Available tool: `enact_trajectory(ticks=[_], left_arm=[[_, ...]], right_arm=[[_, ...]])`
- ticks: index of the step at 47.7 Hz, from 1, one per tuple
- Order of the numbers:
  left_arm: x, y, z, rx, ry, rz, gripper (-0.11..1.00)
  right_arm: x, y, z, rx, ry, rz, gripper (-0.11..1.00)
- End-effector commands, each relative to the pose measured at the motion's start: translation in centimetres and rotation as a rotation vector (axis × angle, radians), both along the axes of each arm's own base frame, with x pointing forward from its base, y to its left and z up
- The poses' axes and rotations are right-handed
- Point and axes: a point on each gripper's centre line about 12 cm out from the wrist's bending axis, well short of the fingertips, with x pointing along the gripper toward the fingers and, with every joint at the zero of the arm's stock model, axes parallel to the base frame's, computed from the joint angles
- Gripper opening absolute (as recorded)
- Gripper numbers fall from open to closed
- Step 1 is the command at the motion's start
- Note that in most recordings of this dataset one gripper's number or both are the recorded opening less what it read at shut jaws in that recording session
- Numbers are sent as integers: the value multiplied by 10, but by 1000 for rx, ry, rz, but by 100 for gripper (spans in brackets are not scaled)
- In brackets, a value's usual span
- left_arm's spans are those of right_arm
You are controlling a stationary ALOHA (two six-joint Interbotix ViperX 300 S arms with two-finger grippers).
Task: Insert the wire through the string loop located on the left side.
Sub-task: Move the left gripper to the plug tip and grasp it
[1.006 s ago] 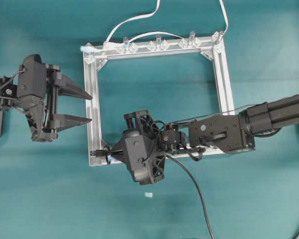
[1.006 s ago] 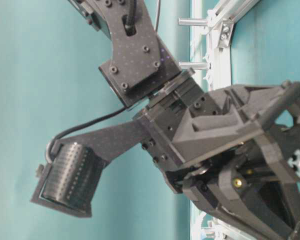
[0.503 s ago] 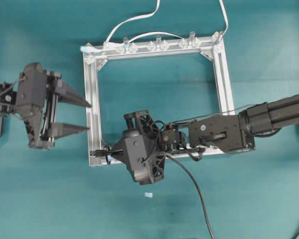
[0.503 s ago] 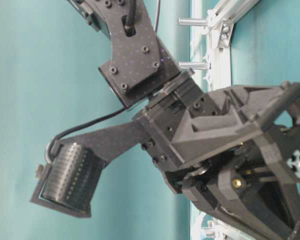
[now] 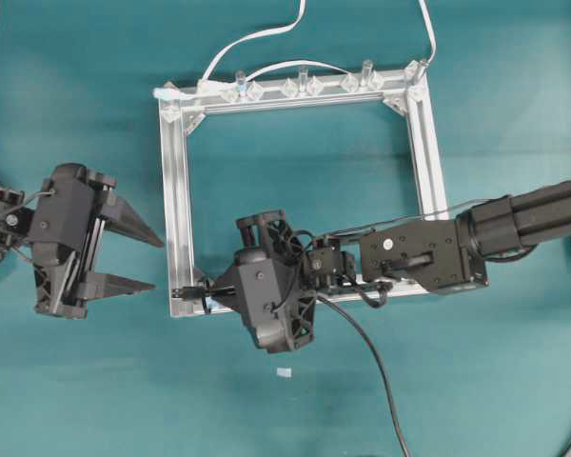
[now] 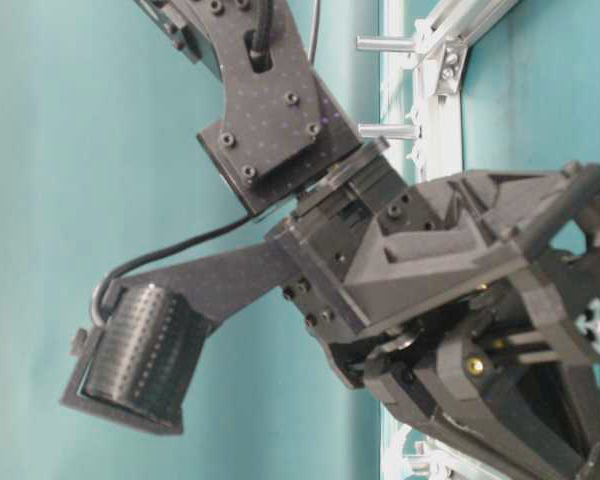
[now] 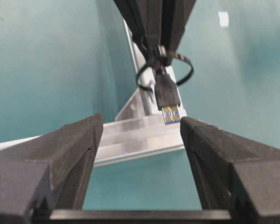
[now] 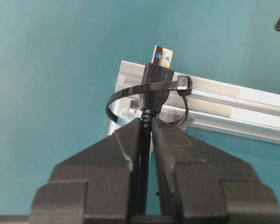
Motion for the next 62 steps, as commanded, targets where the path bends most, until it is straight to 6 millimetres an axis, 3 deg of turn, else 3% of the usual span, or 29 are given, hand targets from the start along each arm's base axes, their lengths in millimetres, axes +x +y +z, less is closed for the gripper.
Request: enact_trajectory(ticks=[1, 10, 31, 45, 62], left_arm=[[7, -3, 10, -10, -17, -4, 69], [17, -9, 9, -35, 24, 7, 70], [41, -25, -14, -105, 133, 47, 74], [49, -27, -28, -117, 181, 71, 89], [58, -30, -32, -115, 190, 73, 87]], right_arm=[[6, 3, 20, 1, -51, 7, 10], [6, 3, 20, -2, -53, 10, 10], [6, 3, 20, -2, -51, 10, 10], [6, 3, 20, -3, -52, 11, 10], [6, 3, 19, -4, -52, 11, 10]])
